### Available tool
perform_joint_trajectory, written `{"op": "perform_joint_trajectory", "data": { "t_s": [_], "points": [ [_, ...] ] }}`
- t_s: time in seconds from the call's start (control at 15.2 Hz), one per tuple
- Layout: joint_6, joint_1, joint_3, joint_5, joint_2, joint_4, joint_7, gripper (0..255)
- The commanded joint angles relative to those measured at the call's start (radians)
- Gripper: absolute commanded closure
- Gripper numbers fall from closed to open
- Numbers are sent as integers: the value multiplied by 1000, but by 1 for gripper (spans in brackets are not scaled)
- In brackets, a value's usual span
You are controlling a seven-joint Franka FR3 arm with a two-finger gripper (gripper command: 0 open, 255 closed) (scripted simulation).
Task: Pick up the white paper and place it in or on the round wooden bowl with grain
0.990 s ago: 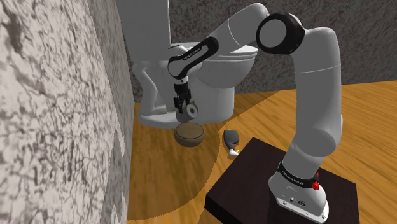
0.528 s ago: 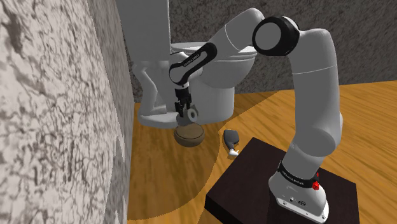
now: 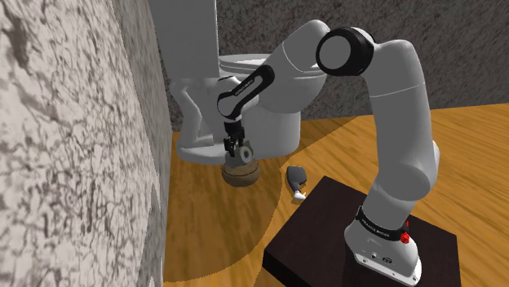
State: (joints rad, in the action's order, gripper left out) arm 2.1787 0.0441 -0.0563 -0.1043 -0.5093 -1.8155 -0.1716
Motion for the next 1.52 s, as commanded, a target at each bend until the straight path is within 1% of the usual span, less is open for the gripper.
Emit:
{"op": "perform_joint_trajectory", "data": {
  "t_s": [0.0, 0.07, 0.59, 0.66, 0.99, 1.25, 1.45],
  "points": [
    [20, 0, 2, -2, -20, -7, 2, 255],
    [36, 0, 3, -4, -35, -8, 4, 255],
    [36, 0, 3, -4, -35, -8, 4, 255],
    [33, -1, 2, -4, -35, -4, 4, 0],
    [36, 0, 3, -4, -35, -8, 4, 0],
    [-70, -2, -3, 5, 24, 40, -2, 0],
    [-70, -2, -3, 5, 24, 40, -2, 0]
  ]
}}
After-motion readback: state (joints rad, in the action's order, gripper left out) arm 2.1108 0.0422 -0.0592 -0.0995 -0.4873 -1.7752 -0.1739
